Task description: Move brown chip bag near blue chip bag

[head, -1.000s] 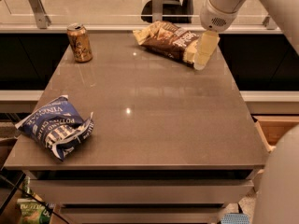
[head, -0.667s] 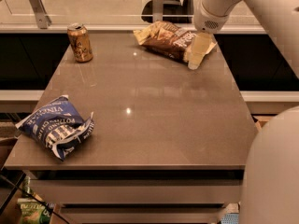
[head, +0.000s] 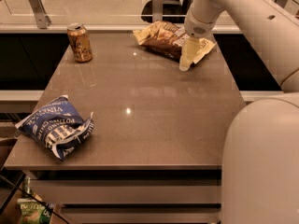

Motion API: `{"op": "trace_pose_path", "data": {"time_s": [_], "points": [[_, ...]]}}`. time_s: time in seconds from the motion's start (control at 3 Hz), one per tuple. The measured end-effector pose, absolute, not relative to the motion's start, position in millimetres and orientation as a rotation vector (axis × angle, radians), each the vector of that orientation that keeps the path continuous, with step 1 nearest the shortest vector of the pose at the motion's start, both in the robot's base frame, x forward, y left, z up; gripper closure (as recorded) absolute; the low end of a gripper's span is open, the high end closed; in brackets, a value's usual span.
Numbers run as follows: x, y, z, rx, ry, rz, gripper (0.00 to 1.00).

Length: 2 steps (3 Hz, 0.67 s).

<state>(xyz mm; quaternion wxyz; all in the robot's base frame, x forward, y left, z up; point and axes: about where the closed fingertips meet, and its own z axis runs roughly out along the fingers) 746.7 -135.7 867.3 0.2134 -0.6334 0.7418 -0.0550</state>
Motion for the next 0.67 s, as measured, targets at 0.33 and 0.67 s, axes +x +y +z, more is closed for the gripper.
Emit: {"op": "trace_pose_path", "data": {"time_s": [0.33,0.67], "points": [[758.4,-139.7,858.8,-1.745,2.08,-0.175,0.0],[769.4,-145.3,856.2,-1.742,2.097,-0.209,0.0]]}}
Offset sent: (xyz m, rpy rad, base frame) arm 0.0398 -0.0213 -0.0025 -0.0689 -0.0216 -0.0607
